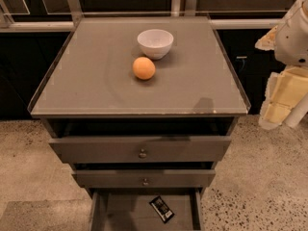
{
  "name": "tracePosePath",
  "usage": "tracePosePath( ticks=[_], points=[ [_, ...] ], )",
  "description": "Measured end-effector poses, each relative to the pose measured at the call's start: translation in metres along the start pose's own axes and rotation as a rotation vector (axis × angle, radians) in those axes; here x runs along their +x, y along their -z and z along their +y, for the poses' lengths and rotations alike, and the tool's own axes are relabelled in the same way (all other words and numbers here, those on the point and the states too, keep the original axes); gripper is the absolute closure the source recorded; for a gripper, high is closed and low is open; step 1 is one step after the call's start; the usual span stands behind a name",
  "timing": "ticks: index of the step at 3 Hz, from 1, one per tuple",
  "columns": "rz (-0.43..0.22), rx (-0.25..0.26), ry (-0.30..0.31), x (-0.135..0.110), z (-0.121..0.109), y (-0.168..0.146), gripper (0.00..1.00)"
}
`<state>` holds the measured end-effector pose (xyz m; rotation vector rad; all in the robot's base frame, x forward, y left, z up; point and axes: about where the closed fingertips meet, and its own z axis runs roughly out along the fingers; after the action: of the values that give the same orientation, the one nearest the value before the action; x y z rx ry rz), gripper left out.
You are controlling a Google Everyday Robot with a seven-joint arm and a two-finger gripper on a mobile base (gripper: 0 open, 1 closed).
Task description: Pick rxbar chocolate from bottom drawer and place on counter
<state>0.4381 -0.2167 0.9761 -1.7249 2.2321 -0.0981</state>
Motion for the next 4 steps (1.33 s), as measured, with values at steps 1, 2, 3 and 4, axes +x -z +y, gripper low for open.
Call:
tracePosePath(
  ticks=[1,2,3,4],
  points=[
    [0.000,0.000,0.000,0.000,0.000,0.000,0.00],
    [-0.048,0.007,-0.014,0.005,0.008,-0.006,0.00],
    [-0.164,0.008,-0.041,0.012,0.038,-0.029,0.00],
    [-0.301,0.025,-0.102,0.009,0.081,-0.060,0.00]
  ],
)
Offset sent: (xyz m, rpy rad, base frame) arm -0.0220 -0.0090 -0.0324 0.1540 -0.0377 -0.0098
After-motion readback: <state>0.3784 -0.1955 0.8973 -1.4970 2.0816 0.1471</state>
